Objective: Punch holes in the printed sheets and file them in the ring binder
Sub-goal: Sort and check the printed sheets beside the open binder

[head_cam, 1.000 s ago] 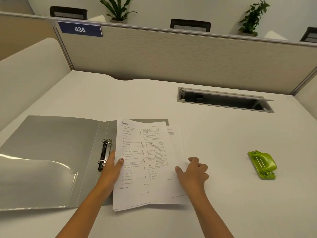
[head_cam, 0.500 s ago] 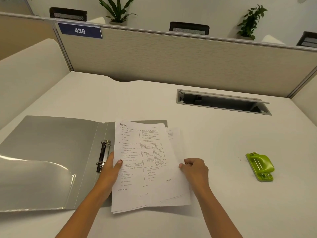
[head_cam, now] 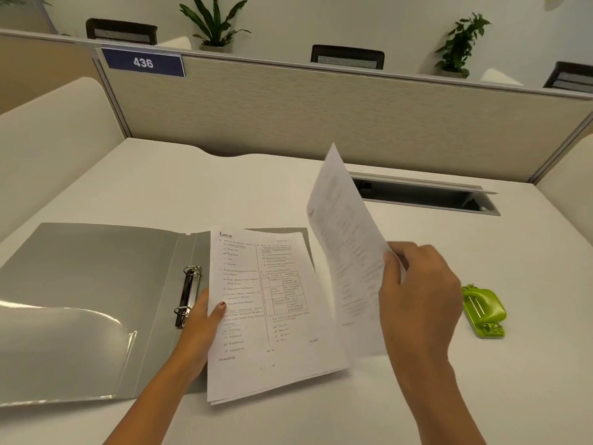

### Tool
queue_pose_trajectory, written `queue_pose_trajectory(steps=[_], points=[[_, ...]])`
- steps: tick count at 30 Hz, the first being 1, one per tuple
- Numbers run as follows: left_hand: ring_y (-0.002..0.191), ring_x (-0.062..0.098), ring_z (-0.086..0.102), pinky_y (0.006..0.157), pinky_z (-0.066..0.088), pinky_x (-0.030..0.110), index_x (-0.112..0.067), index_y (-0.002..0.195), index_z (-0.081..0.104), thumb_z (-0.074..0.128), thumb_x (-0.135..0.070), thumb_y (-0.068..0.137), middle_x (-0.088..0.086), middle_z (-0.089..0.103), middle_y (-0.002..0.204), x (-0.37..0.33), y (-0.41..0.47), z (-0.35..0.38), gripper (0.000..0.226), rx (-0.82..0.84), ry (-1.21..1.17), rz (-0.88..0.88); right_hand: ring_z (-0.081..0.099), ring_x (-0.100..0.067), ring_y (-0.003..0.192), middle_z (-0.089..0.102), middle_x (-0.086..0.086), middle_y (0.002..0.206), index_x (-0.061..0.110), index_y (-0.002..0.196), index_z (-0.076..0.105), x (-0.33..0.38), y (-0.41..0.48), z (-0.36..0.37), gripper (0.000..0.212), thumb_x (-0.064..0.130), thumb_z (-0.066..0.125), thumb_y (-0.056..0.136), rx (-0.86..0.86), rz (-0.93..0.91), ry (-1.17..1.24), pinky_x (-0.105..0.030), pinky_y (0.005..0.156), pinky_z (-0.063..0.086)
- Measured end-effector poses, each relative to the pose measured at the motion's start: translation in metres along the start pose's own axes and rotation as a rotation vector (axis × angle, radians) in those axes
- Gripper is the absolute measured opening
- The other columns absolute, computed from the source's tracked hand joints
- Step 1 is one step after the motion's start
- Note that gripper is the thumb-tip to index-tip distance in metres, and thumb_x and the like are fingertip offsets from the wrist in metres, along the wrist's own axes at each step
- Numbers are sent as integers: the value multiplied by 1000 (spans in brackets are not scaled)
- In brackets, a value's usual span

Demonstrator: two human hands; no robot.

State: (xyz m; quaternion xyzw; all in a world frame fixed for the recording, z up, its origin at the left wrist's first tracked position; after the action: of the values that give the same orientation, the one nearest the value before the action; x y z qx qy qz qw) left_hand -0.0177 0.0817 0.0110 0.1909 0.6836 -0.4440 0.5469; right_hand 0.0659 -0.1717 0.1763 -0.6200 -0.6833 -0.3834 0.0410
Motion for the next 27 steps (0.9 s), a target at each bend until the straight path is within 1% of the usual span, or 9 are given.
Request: queue_pose_trajectory(steps=[4,7,10,13,15,18,23,25,27], points=[[98,27,67,82,56,52,-29,129,46,47,-15,99,4,64,119,0,-3,5,34,10,-4,14,54,-11,69,68,-3,90,14,104,70,34,-1,-27,41,41,48,84,-48,-127,114,-7,57,35],[98,27,68,84,55,53,-32,120,50,49,-14,98,2,65,115,1,-5,7,29,18,-8,27,61,-6,70,66,9,92,21,104,69,47,2,-34,35,45,52,83,69,-142,331,-1,56,42],[101,25,67,86,55,52,-31,119,50,49,-13,98,1,65,116,1,-4,8,28,18,-15,31,64,-1,78,65,17,92,29,102,65,43,7,-10,17,35,63,87,255,24,586,-4,62,50],[106,23,64,90,53,48,-30,122,50,52,-18,97,-2,65,117,1,-4,9,27,21,-1,42,68,-8,84,69,13,95,25,102,68,18,3,38,14,29,65,89,381,273,685,-21,71,56],[107,19,63,91,53,45,-31,126,50,56,-21,96,-6,65,115,1,-4,10,32,15,9,51,68,-15,91,69,11,94,22,102,70,-5,-5,70,13,24,64,90,432,424,669,-27,76,54],[102,18,65,89,54,44,-31,125,51,51,-21,98,-1,67,112,0,-3,11,29,-2,-26,22,64,-16,91,66,9,91,16,106,69,-29,-21,99,17,17,60,92,472,536,562,-21,71,45],[120,26,55,104,42,50,-23,137,46,33,-40,101,4,59,130,1,-2,10,42,0,-150,-98,57,-6,74,66,2,95,12,109,69,-44,-38,120,20,13,56,93,507,515,428,-8,58,36],[122,27,54,104,42,48,-20,137,46,36,-40,100,3,58,131,1,-2,10,43,24,-218,-125,57,-7,73,65,2,94,11,109,68,-47,-42,125,20,11,55,94,515,502,413,-12,59,38],[114,26,61,95,48,47,-17,131,51,43,-32,100,5,63,126,0,-2,11,36,53,-205,-97,58,-13,78,66,1,96,11,110,68,-48,-44,130,20,11,55,94,530,495,400,-17,66,40]])
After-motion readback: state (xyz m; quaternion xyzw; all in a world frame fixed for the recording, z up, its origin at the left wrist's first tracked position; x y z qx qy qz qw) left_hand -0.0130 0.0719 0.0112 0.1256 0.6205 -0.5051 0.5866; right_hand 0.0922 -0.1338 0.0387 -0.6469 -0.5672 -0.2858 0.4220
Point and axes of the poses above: each hand's wrist, its own y-axis towards the middle knuckle, its own z-axis out of the palm, x = y × z, the point moved 2 cm from there along y, towards the middle knuckle
